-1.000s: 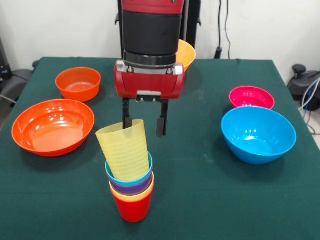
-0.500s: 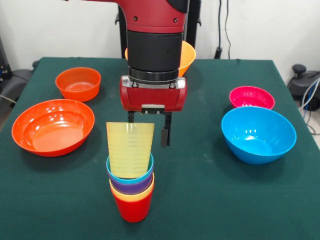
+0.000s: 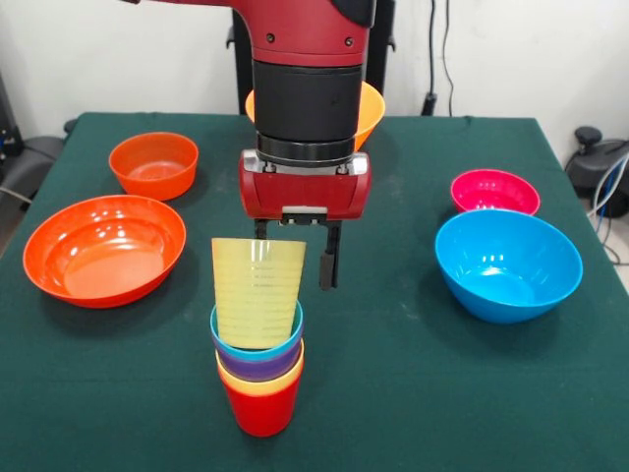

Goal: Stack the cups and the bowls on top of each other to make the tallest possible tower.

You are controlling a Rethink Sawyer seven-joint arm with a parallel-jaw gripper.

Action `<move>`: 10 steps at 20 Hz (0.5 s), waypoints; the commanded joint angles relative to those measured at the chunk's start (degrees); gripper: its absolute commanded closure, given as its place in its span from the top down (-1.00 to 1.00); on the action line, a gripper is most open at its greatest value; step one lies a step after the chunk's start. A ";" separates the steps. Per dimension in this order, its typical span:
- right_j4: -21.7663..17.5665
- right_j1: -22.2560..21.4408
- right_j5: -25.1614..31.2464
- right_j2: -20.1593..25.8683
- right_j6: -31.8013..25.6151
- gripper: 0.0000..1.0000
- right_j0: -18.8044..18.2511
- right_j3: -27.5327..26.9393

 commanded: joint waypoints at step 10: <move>0.60 -1.14 3.13 2.84 1.35 1.00 0.90 4.26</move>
